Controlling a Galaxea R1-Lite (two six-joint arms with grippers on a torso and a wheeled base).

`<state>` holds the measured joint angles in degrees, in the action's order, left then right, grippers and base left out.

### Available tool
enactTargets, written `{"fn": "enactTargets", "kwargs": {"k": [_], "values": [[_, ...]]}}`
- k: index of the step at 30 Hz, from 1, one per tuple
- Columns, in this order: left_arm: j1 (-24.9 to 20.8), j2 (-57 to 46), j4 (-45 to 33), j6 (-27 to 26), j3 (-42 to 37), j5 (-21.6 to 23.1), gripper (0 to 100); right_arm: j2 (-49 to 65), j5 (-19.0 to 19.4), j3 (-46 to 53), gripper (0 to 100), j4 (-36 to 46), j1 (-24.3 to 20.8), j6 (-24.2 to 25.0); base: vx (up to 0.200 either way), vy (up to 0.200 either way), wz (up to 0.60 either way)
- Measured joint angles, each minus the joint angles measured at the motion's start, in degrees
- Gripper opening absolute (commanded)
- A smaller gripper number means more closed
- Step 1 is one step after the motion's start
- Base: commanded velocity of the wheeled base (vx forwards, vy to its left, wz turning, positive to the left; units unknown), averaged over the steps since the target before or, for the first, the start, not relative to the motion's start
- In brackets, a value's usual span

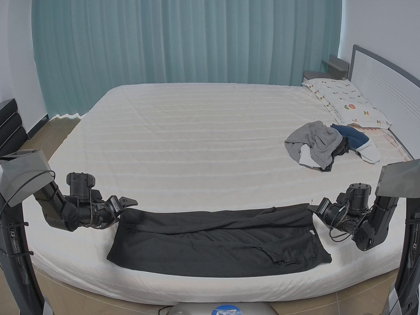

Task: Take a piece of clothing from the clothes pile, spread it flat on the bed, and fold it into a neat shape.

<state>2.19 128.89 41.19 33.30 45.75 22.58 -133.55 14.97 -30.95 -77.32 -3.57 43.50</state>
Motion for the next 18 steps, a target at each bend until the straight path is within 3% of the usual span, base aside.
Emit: {"fn": "enactTargets", "kwargs": {"k": [5,18], "values": [[-0.09,0.60,0.27,-4.40,0.24,-0.41,100,-0.05,0.02,-0.05,0,0.04,-0.11,0.07,0.000,0.000,0.00],[-2.52,4.02,11.63,-6.27,-1.99,-3.12,100,-0.05,0.02,-0.07,0,0.06,-0.34,0.13,0.000,0.000,0.00]]}}
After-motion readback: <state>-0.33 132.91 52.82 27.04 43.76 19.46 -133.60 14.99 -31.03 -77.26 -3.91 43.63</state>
